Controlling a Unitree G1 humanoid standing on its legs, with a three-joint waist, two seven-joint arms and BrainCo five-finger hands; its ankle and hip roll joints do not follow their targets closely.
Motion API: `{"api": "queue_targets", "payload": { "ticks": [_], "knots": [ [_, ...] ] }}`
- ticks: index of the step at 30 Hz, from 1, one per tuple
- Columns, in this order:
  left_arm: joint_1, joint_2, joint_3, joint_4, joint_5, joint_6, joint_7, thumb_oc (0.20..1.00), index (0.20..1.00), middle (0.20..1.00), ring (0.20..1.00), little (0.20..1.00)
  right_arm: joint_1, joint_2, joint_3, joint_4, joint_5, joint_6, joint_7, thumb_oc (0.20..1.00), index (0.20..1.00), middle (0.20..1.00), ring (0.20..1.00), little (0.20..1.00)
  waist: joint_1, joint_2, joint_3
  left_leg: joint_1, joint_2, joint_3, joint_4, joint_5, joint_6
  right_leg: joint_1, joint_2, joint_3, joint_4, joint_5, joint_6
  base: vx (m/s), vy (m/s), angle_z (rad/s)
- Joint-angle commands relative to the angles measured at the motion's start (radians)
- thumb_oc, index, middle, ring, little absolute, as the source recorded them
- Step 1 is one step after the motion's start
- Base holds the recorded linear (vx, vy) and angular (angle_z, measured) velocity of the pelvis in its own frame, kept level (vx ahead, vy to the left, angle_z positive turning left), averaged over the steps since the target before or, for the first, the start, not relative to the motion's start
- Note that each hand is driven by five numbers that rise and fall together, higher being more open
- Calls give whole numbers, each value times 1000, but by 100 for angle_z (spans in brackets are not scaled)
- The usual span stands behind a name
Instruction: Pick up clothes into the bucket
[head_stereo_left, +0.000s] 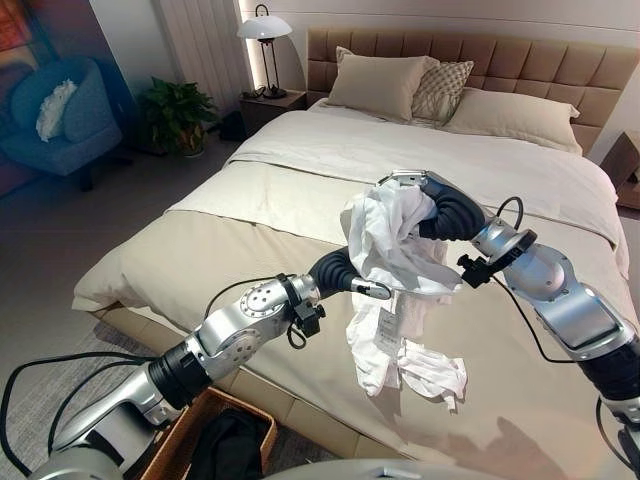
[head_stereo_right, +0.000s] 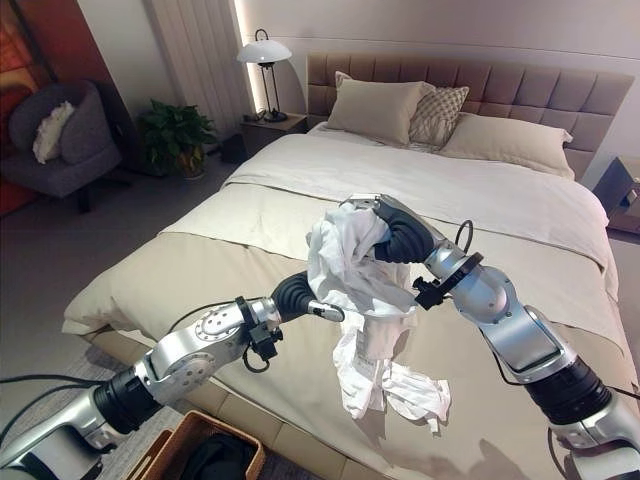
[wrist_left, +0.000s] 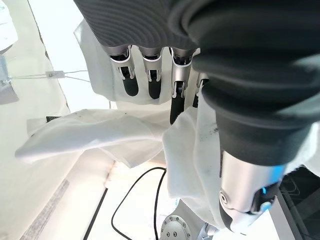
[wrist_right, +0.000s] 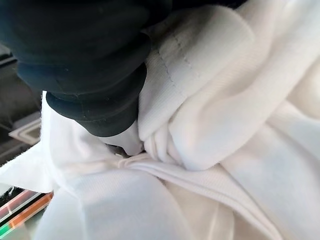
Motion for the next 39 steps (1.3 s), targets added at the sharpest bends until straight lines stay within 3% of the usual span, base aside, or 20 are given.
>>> {"api": "queue_targets", "payload": {
  "ticks": [1,20,22,24,37,39],
  "knots": [
    [-123,-24,-8,9,-36,-37,-20,1000,1000,1000,1000,1000,-28,28,-29,-63,-13,-46,-14,200,200,200,200,200,6,-29,-44,36,4,74,50,-95,28,-76,-43,55,50,56,59,-37,4,0],
    [-113,-109,5,20,-5,-34,6,1000,1000,1000,1000,1000,-32,85,-10,-81,-82,-37,-23,200,200,200,200,200,9,-32,-45,25,3,71,55,-89,32,-87,-43,61,50,63,58,-2,0,0],
    [-105,-115,10,20,-10,-35,9,815,815,815,815,815,-33,82,-10,-80,-81,-36,-22,200,200,200,200,200,9,-33,-45,25,4,71,54,-89,32,-87,-42,62,49,63,58,0,0,0],
    [-101,-118,14,21,-9,-36,10,200,200,200,200,200,-33,82,-12,-79,-79,-35,-20,200,200,200,200,200,10,-33,-44,25,5,70,54,-88,32,-86,-42,62,49,63,57,0,0,0],
    [-75,-136,39,24,-12,-39,14,200,200,200,200,200,-3,85,-49,-65,-54,-26,-14,200,200,200,200,200,12,-42,-39,21,9,57,39,-74,26,-87,-38,43,56,59,54,0,0,0],
    [-72,-138,41,23,-12,-38,14,200,200,200,200,200,2,88,-54,-61,-55,-25,-15,228,228,228,228,228,12,-43,-40,21,9,56,39,-74,26,-88,-39,41,59,58,53,0,0,0]
  ]
}}
